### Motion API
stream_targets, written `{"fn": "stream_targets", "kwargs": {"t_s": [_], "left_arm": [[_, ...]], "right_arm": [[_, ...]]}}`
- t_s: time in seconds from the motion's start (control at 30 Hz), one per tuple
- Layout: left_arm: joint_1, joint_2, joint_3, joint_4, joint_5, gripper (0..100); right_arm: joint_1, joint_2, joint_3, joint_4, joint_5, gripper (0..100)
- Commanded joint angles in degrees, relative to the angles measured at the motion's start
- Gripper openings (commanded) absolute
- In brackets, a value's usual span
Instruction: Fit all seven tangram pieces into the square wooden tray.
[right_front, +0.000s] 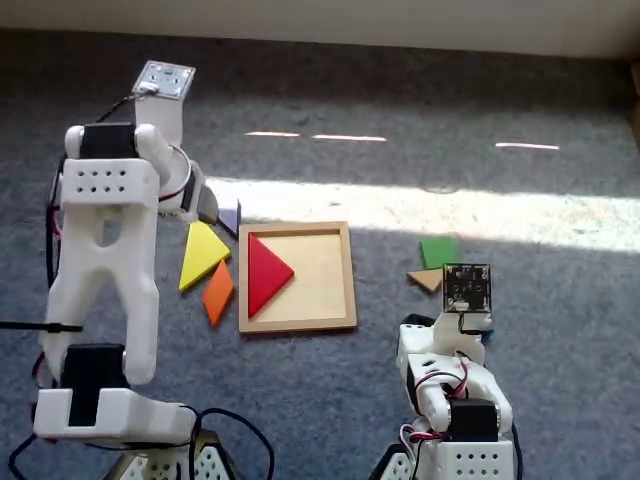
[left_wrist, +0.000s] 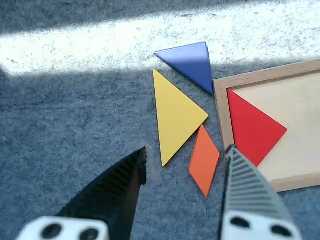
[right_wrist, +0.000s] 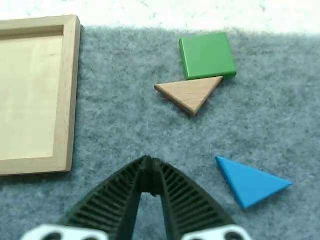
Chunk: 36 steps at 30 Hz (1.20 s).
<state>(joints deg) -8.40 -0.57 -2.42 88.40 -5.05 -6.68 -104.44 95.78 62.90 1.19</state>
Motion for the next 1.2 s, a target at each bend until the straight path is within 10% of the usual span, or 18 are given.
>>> {"fn": "stream_targets", "kwargs": {"t_s": [0.0,0.47,1.17], "left_arm": [[0.48,-2.95,12.7,-11.6,-2.46,28],[-1.8,4.7,27.74,-36.48,-2.73,28],[1.89,20.0,12.0,-23.38,-8.7,18]], "right_arm": [[0.57,-0.22,8.75,-0.22,0.44,0.6],[0.57,-0.22,8.75,-0.22,0.44,0.6],[0.57,-0.22,8.75,-0.22,0.44,0.6]]}}
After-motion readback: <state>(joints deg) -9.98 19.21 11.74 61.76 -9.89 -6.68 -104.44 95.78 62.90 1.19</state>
